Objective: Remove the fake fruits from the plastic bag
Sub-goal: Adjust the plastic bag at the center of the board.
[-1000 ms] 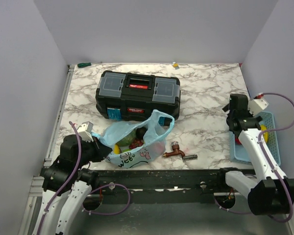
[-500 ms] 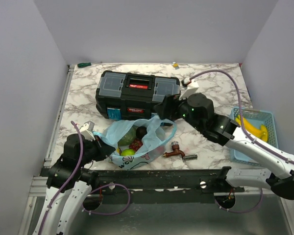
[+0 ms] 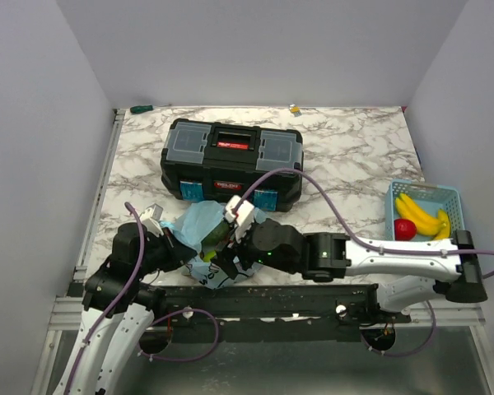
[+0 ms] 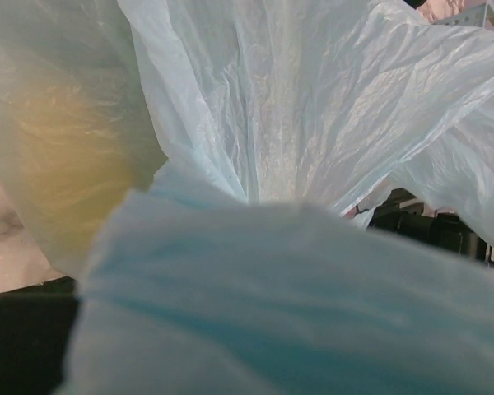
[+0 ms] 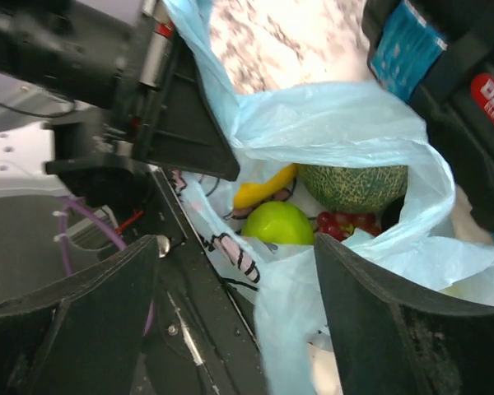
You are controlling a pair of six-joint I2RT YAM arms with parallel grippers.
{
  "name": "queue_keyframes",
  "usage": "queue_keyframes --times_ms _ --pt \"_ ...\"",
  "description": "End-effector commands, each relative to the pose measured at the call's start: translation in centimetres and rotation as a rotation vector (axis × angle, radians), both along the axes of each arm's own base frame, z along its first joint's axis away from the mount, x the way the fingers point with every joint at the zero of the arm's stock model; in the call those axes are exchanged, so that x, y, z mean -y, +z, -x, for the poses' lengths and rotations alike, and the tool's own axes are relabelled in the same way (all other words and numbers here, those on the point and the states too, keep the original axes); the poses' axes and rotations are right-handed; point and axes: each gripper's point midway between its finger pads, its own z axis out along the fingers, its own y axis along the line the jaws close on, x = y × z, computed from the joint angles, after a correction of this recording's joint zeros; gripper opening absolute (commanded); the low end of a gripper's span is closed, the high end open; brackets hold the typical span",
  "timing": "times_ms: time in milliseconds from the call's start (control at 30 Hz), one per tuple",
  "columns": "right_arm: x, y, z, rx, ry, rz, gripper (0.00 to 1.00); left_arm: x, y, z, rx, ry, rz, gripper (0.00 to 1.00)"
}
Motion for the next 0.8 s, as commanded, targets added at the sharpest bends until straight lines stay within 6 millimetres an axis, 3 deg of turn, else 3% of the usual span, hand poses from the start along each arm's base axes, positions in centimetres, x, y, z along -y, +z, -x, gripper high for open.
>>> queue_keyframes --times_ms 0,133,233,300,433,600,700,767 --pt "-0.9 -3.7 -1.5 0.013 -0.081 0.085 0.74 0.6 -0.1 0.3 -0.015 -0.031 0.028 0.00" --pt "0.1 -5.4 -4.9 0.123 -0.267 0.229 0.75 0.8 -0.8 0.5 -0.037 -0.036 0.033 0.00" --pt "1.6 -3.0 -6.6 0.181 -0.384 0.263 0.90 0.7 -1.0 0.8 -0.044 -0.035 0.035 0.00" --pt "2.4 -0.9 -6.8 0.207 -0.389 0.222 0.94 0.6 -0.8 0.7 -0.029 -0.024 0.035 0.00" --pt "3.4 3.4 -6.3 0.236 -0.334 0.154 0.98 0.3 -0.1 0.5 0.013 -0.003 0.041 0.00" --pt "0.9 7.4 -2.1 0.170 -0.051 0.052 1.00 0.4 0.1 0.5 0.016 0.001 0.056 0.00" --pt "-0.6 8.0 0.2 0.126 0.089 0.003 1.00 0.3 0.0 0.6 0.012 0.005 0.052 0.00" --pt "-1.7 6.3 0.7 0.099 0.119 0.017 0.96 0.3 0.0 0.6 0.014 0.008 0.051 0.00"
